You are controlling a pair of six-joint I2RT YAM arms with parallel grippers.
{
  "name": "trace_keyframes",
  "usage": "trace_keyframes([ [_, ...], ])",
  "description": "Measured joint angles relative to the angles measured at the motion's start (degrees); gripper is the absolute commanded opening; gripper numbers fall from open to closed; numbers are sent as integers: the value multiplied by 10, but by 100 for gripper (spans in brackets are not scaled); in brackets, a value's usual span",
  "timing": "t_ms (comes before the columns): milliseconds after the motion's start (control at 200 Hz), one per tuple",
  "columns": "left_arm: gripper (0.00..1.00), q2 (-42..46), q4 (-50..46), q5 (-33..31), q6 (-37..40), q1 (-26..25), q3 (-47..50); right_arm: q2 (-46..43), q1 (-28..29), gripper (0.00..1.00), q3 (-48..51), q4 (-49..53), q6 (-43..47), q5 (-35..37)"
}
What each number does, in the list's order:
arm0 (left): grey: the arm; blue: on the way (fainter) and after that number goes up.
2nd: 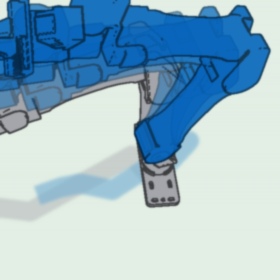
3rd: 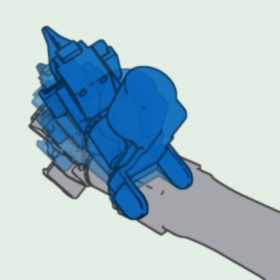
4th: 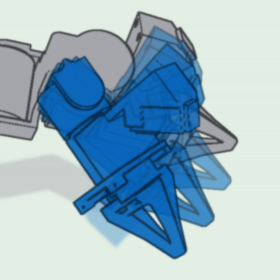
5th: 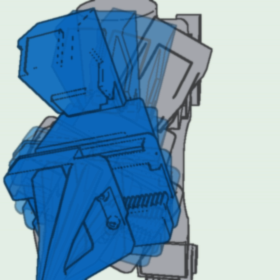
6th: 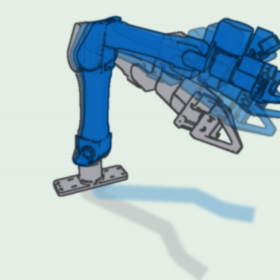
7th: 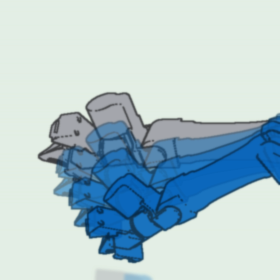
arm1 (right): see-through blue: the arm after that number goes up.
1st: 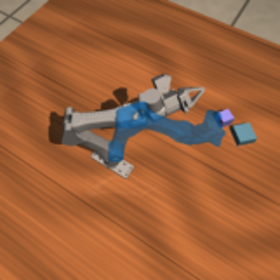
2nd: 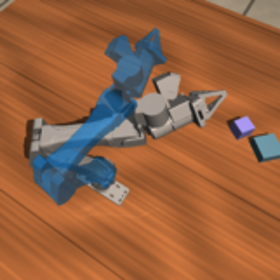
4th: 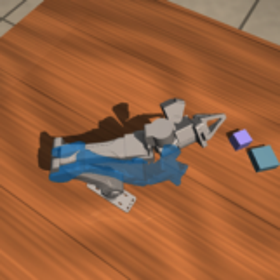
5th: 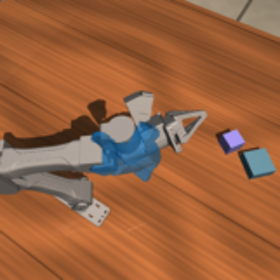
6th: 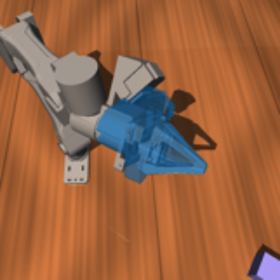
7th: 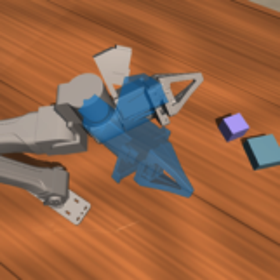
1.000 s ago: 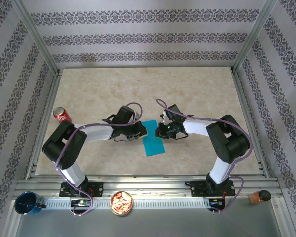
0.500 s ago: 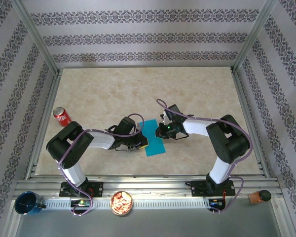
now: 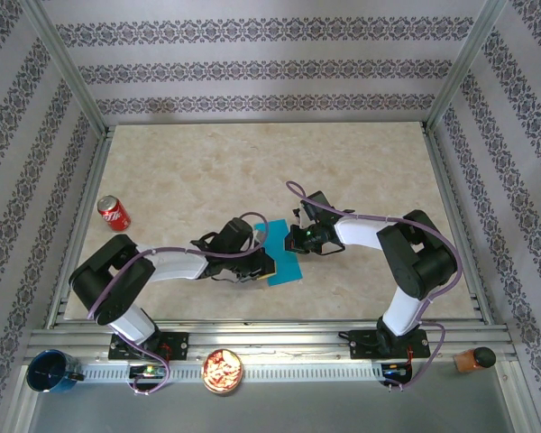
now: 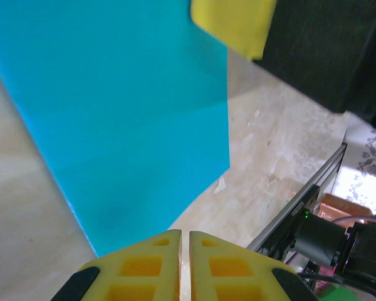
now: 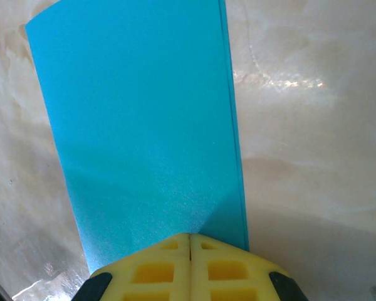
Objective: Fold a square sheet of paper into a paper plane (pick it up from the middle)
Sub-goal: First fold the square sheet of paper in half at the center of the table, then fold the triangle a second time at the center of the table.
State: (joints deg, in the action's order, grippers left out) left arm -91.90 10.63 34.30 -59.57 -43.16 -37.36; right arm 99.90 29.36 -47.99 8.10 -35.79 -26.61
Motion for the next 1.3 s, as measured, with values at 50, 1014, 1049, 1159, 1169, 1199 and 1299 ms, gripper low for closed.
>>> trace_keyframes([
  [50, 11, -10, 5, 2, -2, -8, 0, 0, 0, 0, 0, 0, 0, 0],
  [1014, 14, 19, -40, -46, 54, 117, -68, -111, 0, 17, 9, 46, -27, 12],
  [1049, 14, -2, -41, -43, 56, 128, -80, -133, -2, 18, 15, 44, -31, 14],
  [1159, 14, -59, -48, -30, 66, 139, -122, -199, -15, 22, 52, 41, -47, 20],
  [1169, 14, -61, -48, -30, 67, 139, -125, -203, -17, 23, 56, 41, -48, 20],
  [1199, 14, -75, -49, -25, 69, 139, -139, -216, -21, 23, 68, 42, -52, 21],
  [1299, 14, -111, -49, -12, 76, 140, -174, -239, -30, 24, 104, 43, -68, 23],
])
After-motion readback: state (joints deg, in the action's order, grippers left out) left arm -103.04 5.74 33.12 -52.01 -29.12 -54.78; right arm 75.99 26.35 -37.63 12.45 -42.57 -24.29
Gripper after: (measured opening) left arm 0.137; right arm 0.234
